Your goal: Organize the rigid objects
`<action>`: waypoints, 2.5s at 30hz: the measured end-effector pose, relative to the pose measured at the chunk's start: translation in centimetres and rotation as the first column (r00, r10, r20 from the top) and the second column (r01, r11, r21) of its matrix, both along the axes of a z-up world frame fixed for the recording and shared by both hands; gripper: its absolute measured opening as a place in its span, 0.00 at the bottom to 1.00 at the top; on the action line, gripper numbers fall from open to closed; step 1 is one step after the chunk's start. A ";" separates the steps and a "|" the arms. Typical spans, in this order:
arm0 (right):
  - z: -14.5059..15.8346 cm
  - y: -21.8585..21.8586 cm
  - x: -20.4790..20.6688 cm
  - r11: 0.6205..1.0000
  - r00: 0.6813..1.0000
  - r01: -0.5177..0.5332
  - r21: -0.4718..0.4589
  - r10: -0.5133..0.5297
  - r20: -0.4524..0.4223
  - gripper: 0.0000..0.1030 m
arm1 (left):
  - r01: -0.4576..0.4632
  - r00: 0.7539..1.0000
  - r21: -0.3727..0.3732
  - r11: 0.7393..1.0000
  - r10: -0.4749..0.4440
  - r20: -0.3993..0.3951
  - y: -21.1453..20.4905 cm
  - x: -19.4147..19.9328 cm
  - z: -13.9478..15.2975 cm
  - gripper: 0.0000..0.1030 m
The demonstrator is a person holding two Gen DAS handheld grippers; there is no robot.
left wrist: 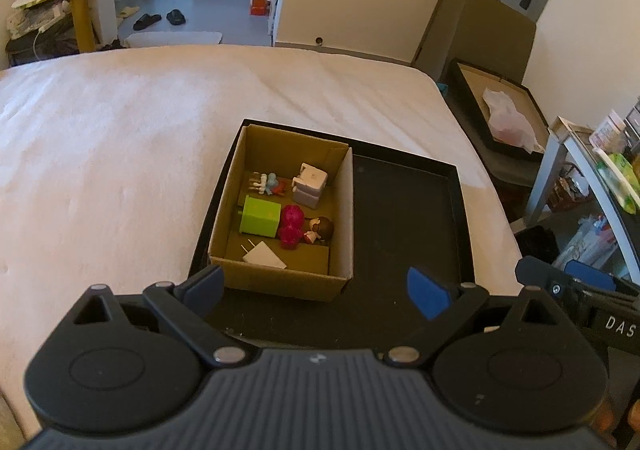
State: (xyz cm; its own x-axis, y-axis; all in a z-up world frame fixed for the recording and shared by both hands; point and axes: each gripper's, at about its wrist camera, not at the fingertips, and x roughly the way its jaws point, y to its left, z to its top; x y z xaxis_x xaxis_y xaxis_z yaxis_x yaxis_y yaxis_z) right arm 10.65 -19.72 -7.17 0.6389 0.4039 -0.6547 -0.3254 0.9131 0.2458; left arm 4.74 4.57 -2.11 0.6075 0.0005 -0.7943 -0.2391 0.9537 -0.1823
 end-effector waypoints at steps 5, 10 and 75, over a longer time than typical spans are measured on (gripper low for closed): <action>0.7 0.1 -1.0 1.000 1.000 0.004 -0.023 -0.004 0.003 1.00 | 0.025 1.000 0.015 1.000 -0.025 0.001 -0.4 -1.1 0.7 0.95; 1.3 -0.2 -2.2 1.000 1.000 -0.009 -0.023 0.009 -0.002 1.00 | 0.039 0.999 0.015 0.999 -0.040 0.016 -0.7 -2.5 1.5 0.95; 4.4 -0.5 -8.6 0.996 1.000 -0.015 -0.083 0.015 0.000 1.00 | 0.076 0.996 0.093 0.993 -0.081 0.047 -1.0 -9.1 4.5 0.95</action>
State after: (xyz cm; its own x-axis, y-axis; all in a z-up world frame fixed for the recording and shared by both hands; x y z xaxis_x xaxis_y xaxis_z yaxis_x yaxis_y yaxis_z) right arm 2.00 -20.21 -2.75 0.6338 0.3577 -0.6858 -0.3395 0.9253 0.1689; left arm -4.34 3.55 2.41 0.6480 0.0223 -0.7614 -0.1553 0.9824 -0.1034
